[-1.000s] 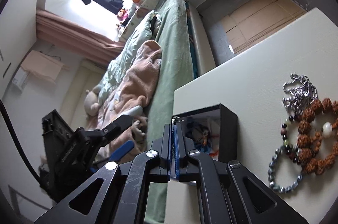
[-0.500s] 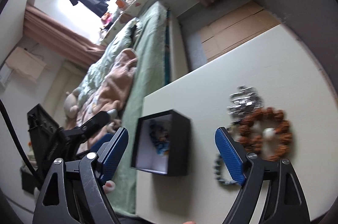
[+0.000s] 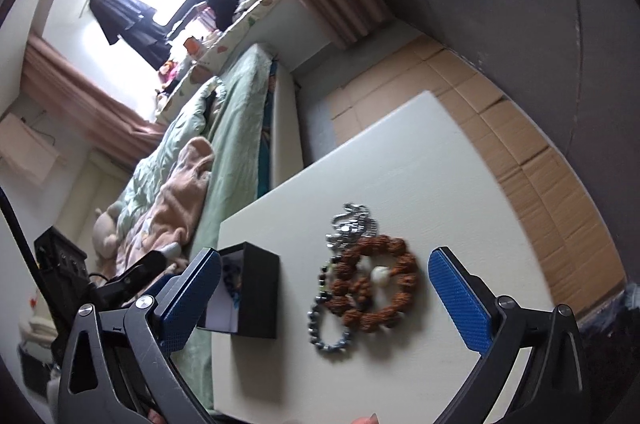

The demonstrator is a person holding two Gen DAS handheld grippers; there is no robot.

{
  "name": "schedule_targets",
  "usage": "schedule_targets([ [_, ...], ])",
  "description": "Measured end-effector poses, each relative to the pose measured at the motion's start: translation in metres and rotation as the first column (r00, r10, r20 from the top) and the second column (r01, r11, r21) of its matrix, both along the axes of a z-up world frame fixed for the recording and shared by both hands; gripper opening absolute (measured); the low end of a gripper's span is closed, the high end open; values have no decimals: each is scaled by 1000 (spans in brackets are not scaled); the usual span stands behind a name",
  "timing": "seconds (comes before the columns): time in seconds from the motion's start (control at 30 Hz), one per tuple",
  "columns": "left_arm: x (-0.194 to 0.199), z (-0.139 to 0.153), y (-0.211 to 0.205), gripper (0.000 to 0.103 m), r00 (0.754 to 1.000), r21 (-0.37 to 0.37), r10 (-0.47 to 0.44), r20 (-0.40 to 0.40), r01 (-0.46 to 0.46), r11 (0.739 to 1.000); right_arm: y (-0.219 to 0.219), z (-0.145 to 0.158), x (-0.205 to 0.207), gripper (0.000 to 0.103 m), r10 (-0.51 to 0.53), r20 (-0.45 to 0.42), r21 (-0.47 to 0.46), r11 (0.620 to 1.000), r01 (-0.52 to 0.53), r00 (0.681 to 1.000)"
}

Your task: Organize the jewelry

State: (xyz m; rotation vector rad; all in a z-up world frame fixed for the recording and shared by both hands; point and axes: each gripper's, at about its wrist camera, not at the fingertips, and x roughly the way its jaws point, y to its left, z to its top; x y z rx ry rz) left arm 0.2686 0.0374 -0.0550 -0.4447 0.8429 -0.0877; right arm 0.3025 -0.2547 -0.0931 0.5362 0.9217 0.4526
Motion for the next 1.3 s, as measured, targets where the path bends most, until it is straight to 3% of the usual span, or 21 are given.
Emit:
schedule_targets([
  [0.27,5,-15,-35,102,993,37,-98,-69,100,994,-26,-1,2,103,-52,-54,-89,995,47,997],
  [0.37,5,-18,-44,96,990,56,-119,-69,123,991,-36,-5,3,103,-81,-77,-92,993,74,994],
  [0.5,11,-30,-56,71,982,36,-159,-104,163,986,-46,-14,7,103,-117,-111,-92,990,107,987],
  [0.57,15,-39,-61,64,977,17,-168,-134,171,985,-50,-22,9,102,-138,-136,-104,987,125,981],
  [0.7,21,-50,-76,50,966,8,-202,-159,206,979,-61,-35,13,84,-155,-196,-67,987,145,968],
  [1.0,37,-71,-109,43,947,87,-238,-218,262,961,-57,-39,13,79,-145,-206,-67,989,134,968],
  [1.3,44,-97,-114,43,930,84,-232,-285,266,960,-45,-48,17,78,-121,-231,-85,991,104,965],
])
